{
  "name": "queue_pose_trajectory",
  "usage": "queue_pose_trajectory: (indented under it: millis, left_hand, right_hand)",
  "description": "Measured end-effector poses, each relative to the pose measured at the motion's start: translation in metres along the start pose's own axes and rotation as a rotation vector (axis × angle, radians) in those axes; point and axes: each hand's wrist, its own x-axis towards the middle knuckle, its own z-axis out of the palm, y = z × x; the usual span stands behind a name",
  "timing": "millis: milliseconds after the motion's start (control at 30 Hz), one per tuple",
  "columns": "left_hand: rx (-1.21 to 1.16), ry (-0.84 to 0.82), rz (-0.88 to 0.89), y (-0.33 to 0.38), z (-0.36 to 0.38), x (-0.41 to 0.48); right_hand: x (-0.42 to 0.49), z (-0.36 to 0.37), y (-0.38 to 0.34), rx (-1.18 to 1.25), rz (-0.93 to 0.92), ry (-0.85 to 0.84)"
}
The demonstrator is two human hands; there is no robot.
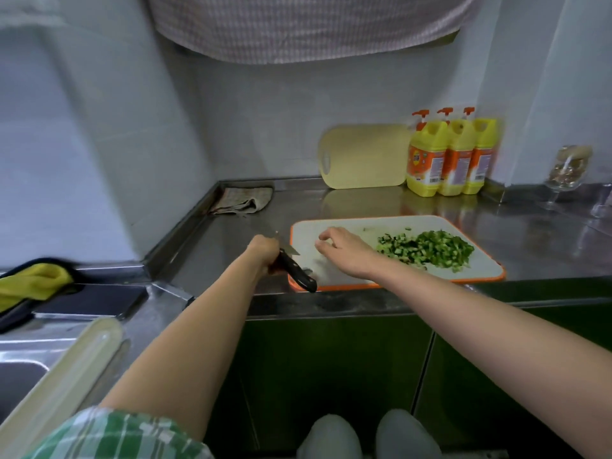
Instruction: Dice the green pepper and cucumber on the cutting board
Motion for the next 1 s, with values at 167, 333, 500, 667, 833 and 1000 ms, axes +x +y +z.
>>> queue_pose_trajectory:
  millis: [167,333,500,667,833,1000]
  left_hand:
    - [0.058,-0.010,-0.030,-0.017,-0.035,0.009]
    - [0.401,0.007,0.033,-0.026,-0.054,0.022]
    - [0.942,0.128,0.123,-0.031,-0.052,0.022]
    - [1.185,0.260,0.179,-0.040,-0.039,0.019]
    - [1.087,0.433,0.473,-0.026,0.001,0.010]
    - [0.924,0.128,0.895,-0.008,0.087,-0.004]
  right_hand:
    - [0.016,0.027,-0.001,-0.151,0.034,-0.174]
    - [0.025,0.035,-0.004,-0.316,0.042,-0.206]
    - [0.025,0.039,-0.005,-0.358,0.048,-0.161]
    - [0.012,0.038,0.005,-0.244,0.013,-0.174]
    - [-0.008,0.008,0.035,0.007,-0.042,0.077]
    - [-0.026,-0.038,0.100,0.020,0.040,0.311]
